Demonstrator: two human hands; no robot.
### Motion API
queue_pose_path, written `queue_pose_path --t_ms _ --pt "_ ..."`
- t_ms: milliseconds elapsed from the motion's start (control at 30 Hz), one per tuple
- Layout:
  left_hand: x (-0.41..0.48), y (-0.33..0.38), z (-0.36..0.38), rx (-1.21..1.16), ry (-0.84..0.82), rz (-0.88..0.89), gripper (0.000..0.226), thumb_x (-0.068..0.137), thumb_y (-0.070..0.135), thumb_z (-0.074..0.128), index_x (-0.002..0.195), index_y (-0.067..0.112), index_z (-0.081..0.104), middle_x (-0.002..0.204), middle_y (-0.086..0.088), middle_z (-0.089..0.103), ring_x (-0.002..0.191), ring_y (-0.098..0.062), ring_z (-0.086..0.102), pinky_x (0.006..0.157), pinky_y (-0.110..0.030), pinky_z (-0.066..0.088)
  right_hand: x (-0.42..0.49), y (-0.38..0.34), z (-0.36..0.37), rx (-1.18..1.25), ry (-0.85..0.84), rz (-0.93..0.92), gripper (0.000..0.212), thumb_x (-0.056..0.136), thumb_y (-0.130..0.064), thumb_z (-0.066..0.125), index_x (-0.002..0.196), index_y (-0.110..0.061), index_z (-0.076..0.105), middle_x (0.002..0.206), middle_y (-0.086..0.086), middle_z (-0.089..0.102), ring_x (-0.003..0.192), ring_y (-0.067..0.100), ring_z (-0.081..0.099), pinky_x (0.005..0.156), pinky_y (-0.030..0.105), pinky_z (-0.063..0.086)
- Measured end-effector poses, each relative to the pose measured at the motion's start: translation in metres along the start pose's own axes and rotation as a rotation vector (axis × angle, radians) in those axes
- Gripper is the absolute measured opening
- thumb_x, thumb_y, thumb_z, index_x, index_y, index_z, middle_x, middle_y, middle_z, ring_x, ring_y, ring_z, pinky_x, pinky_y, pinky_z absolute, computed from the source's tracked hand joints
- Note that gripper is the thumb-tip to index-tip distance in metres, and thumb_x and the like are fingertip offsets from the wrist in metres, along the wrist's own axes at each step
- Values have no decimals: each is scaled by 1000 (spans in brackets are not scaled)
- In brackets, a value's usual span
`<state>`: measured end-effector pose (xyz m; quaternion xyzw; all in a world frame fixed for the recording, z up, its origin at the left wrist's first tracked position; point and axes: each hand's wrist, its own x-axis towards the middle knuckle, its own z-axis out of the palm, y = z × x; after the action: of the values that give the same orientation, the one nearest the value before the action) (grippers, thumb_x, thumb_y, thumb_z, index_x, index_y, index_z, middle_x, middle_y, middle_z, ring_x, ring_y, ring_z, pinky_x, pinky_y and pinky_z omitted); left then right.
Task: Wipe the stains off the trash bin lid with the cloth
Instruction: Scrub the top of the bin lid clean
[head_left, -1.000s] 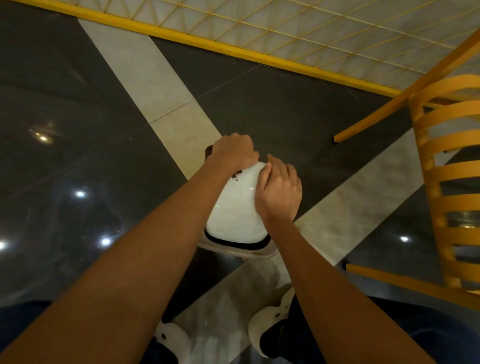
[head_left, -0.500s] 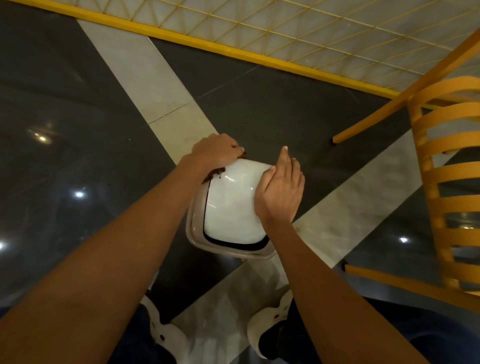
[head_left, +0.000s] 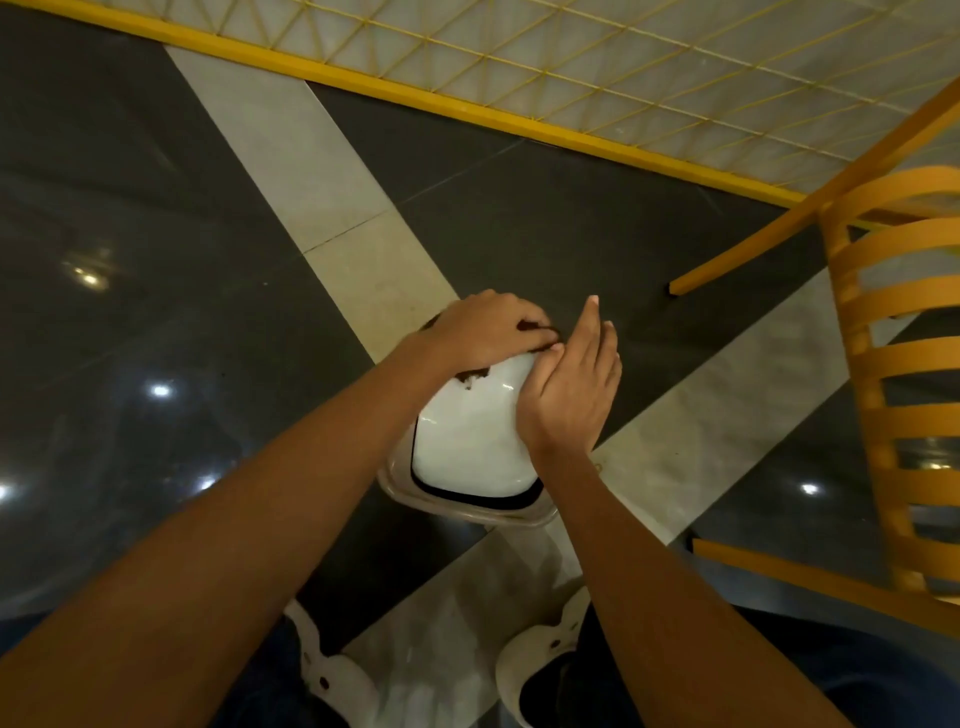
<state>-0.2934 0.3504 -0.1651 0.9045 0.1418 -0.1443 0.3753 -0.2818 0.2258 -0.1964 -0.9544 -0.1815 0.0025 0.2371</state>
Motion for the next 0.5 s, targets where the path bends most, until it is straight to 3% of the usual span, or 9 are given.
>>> queue_pose_path --t_ms 100,200,400,500 --pt "-18 -30 -6 -59 131 -77 35 93 46 43 115 25 61 112 1 64 100 -17 58 87 -30 43 1 1 0 -46 -18 7 57 91 -28 18 147 -16 16 152 4 27 142 22 18 117 40 12" --pt "-33 -52 -14 -293 206 -157 31 93 39 48 112 21 64 108 3 64 97 -12 56 85 -25 40 2 3 1 -71 -23 0 56 92 -28 19 146 -15 20 151 4 30 141 23 20 117 41 12" --pt "-62 -65 -23 -1021 558 -509 18 92 31 54 92 18 67 95 -4 66 98 -21 61 86 -31 49 7 5 3 -121 6 -53 53 93 -31 18 143 -16 29 144 7 41 137 28 30 114 45 19" --pt "-75 -59 -39 -1434 620 -500 28 92 28 55 111 10 63 107 -9 68 98 -20 66 89 -33 52 9 8 1 -148 -51 -67 53 95 -34 16 144 -18 26 146 7 37 139 28 25 116 46 14"
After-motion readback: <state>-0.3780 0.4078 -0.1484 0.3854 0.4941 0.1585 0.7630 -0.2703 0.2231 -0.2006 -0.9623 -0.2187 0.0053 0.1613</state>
